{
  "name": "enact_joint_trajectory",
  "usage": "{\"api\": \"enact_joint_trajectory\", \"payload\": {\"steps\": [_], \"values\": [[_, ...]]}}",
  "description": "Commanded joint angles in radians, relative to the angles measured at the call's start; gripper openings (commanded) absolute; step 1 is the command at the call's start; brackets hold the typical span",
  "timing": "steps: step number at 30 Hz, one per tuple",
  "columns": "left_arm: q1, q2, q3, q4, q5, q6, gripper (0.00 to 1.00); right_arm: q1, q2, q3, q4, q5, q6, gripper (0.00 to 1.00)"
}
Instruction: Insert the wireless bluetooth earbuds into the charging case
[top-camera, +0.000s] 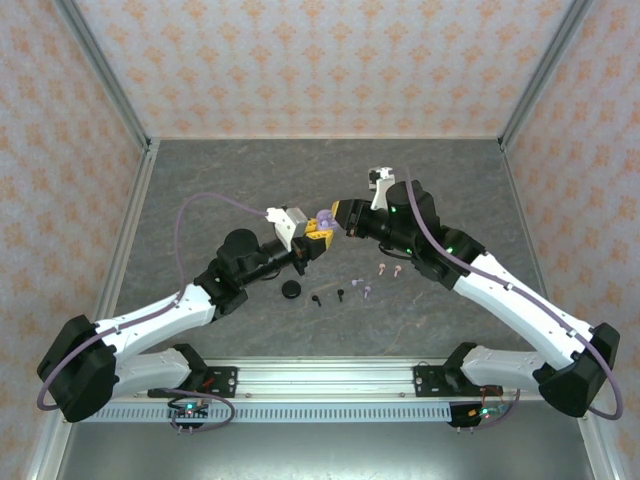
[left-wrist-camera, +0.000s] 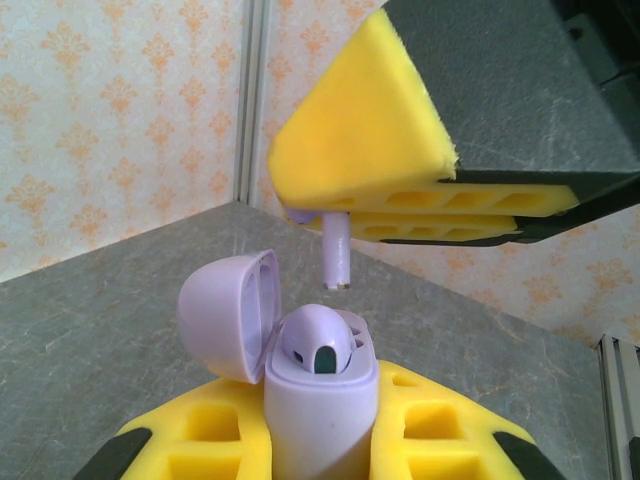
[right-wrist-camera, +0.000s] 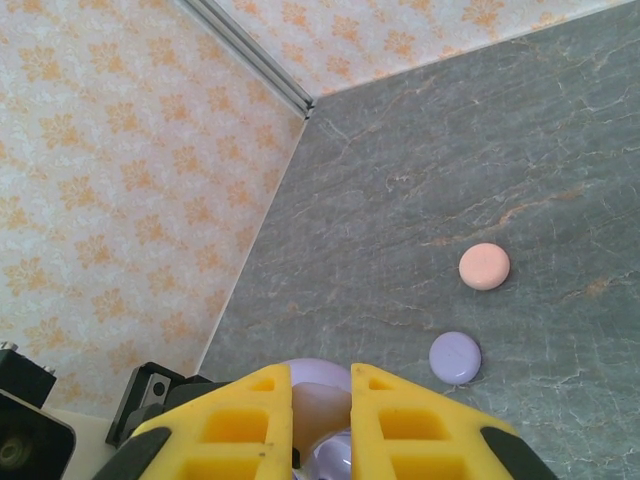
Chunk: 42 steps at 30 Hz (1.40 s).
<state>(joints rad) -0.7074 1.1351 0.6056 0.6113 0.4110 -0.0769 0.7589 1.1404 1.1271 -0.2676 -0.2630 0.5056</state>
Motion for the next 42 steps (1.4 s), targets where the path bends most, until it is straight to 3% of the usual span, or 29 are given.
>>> {"api": "enact_joint_trajectory", "payload": {"steps": [1, 33, 42], "values": [[-0.007, -0.012, 0.033, 0.025, -0.001, 0.026, 0.0, 0.008, 0.004, -0.013, 0.023, -0.01, 0.009, 0.16], [-0.006, -0.017, 0.024, 0.014, -0.028, 0.028, 0.0, 0.028, 0.011, -0.01, -0.05, -0.025, -0.035, 0.16], [-0.007, -0.016, 0.026, 0.019, -0.022, 0.023, 0.0, 0.027, 0.005, 0.01, -0.051, -0.04, -0.048, 0.25]]}}
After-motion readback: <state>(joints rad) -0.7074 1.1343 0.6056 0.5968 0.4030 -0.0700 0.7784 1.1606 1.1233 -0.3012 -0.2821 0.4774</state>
